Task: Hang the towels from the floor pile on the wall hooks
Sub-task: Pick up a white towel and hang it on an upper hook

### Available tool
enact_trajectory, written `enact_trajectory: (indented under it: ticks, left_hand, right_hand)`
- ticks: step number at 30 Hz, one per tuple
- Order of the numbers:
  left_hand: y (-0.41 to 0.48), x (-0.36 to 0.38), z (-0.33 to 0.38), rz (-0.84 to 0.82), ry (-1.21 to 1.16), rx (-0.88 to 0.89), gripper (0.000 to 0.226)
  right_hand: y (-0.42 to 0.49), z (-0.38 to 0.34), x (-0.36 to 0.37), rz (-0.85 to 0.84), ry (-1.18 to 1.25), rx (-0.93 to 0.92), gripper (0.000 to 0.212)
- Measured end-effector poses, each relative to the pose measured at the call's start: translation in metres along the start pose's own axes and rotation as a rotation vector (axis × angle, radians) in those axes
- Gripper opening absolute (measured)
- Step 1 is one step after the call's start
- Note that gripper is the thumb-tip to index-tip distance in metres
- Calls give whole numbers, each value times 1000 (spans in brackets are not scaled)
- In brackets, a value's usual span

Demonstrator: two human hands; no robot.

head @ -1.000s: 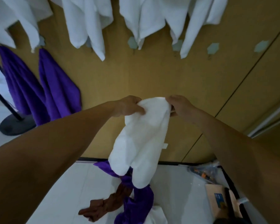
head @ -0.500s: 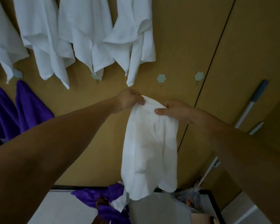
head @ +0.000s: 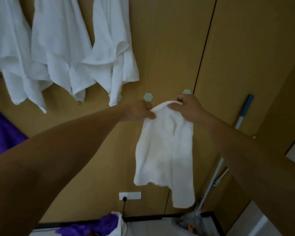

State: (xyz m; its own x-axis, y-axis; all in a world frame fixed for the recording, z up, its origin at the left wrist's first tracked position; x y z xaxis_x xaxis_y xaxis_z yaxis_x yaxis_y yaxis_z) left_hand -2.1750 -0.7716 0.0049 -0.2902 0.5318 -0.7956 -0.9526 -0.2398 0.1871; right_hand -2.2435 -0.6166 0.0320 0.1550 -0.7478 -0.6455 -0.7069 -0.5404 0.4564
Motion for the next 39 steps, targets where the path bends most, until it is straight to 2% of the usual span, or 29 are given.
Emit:
enact_trajectory:
  ticks: [1,2,3,4,5,6,7,8,9,10,11,12,13,15,18,21,22,23,26,28,31,34,39]
  left_hand:
    - [7,-2,2,21,25,33,18]
    - [13,0,2,-3,75,49,21]
    - [15,5,2,-65,128,57,20]
    - [18,11,0,-118,165,72,19]
    - [21,11,2,-90,183,119,20]
    - [25,4,4,48,184,193,21]
    - [26,-5,5,216,164,255,20]
    - [27,-11,4,302,167,299,18]
    - [29,-5,-1,228,208,292,21]
    - [31,8,-11,39,213,239,23]
    - [30,22,-22,-153,147,127,22]
    - [28,27,-28,-255,30,30,18]
    - [28,24,-28,-259,-95,-10,16]
    - [35,12,-26,-183,-283,-16,19]
    - [36,12,-19,-252,-439,-92,12]
    - [39,7,-7,-232,-588,-155,7]
    - [41,3,1,-230,-612,-136,6]
    - [43,-2,9,-222,-605,-111,8]
    - [57,-23,29,-110,-587,-57,31]
    - [73,-37,41,-27,-686,-35,37]
    - [94,-52,68,-73,-869,12,46]
    - [111,-77,93,-44,-876,49,40]
    - [139,-136,121,151,-732,110,38]
  right_hand:
    - [-2,3,8,-105,-70,12,27]
    - [-9,11,20,-280,-180,56,25]
    - [-12,19,26,-358,-241,96,21]
    - [-7,23,25,-330,-228,102,18]
    - [1,22,17,-176,-141,86,16]
    - [7,21,5,7,-21,67,13]
    - [10,23,1,92,49,60,12]
    - [8,23,7,44,42,82,13]
    - [2,27,22,-117,-34,136,15]
    - [-6,32,37,-277,-101,178,17]
    - [-7,36,41,-292,-77,209,18]
    - [-4,35,37,-241,-4,225,22]
    - [1,34,30,-169,97,249,26]
    - [4,37,28,-154,197,284,23]
    - [6,39,28,-172,252,324,13]
    - [20,38,14,-79,370,362,45]
    - [24,37,8,-61,398,367,49]
    - [29,35,2,-58,427,363,45]
    - [44,25,-17,-112,481,327,19]
    - [55,13,-33,-154,539,282,17]
    - [75,-2,-61,-178,588,236,21]
    - [100,-17,-86,-191,555,199,26]
    - [150,-48,-124,-172,614,85,24]
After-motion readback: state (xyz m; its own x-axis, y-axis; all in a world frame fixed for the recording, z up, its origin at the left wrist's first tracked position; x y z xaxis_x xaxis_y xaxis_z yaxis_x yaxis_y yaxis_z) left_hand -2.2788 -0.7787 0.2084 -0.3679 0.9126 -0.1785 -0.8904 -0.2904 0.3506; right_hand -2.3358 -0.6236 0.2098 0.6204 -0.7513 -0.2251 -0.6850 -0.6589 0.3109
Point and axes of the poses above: each hand's wrist, its own y-axis towards the middle knuckle, its own x-axis out of the palm, z = x × y, the point moved 7 cm from there along y, towards the middle knuckle, and after that the axes turned 10 degrees about z, right-handed, at the moved point
